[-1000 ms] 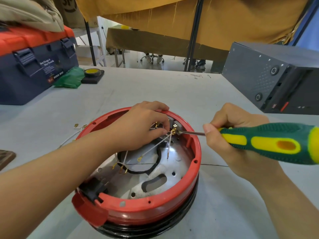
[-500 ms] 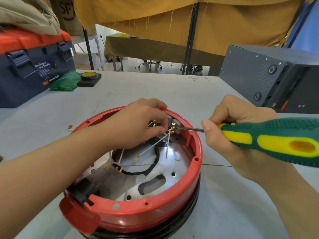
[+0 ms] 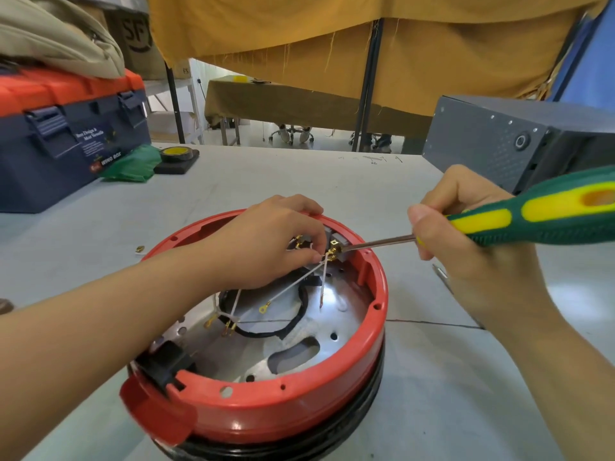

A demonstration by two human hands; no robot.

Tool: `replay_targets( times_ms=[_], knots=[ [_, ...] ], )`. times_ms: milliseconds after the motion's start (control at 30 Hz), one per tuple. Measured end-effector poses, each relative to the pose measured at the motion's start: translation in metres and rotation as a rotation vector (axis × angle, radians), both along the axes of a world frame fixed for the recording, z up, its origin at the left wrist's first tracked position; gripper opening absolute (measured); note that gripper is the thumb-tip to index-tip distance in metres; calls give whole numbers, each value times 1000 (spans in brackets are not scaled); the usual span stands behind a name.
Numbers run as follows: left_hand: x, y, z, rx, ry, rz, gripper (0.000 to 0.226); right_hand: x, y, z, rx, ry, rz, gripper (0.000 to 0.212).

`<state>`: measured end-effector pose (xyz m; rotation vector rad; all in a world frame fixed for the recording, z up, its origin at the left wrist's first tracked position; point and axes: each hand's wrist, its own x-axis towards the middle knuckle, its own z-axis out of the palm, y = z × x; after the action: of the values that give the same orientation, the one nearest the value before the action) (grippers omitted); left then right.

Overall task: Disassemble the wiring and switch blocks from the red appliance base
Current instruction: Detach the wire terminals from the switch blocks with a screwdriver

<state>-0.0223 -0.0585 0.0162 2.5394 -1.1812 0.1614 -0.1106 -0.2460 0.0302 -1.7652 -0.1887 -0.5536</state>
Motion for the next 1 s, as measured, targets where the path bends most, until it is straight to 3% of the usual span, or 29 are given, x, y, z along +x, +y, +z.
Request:
replay_targets(
  times_ms=[67, 167, 467, 800, 1000],
  knots=[
    [-1, 0, 0, -2, 4, 3, 7, -3, -4, -5, -64, -164, -17, 31],
    [-1, -1, 1, -3, 4, 7, 6, 1, -17, -13, -121, -222, -9, 26],
    [-3, -2, 1, 7, 5, 25, 5, 5, -21, -15, -126, -244, 9, 24],
    [-4, -3, 1, -10, 10, 25, 7, -8, -14, -13, -413, -338, 40, 28],
    [-4, -2, 1, -18, 19, 24, 5, -1, -19, -13, -302, -279, 72, 25]
  ],
)
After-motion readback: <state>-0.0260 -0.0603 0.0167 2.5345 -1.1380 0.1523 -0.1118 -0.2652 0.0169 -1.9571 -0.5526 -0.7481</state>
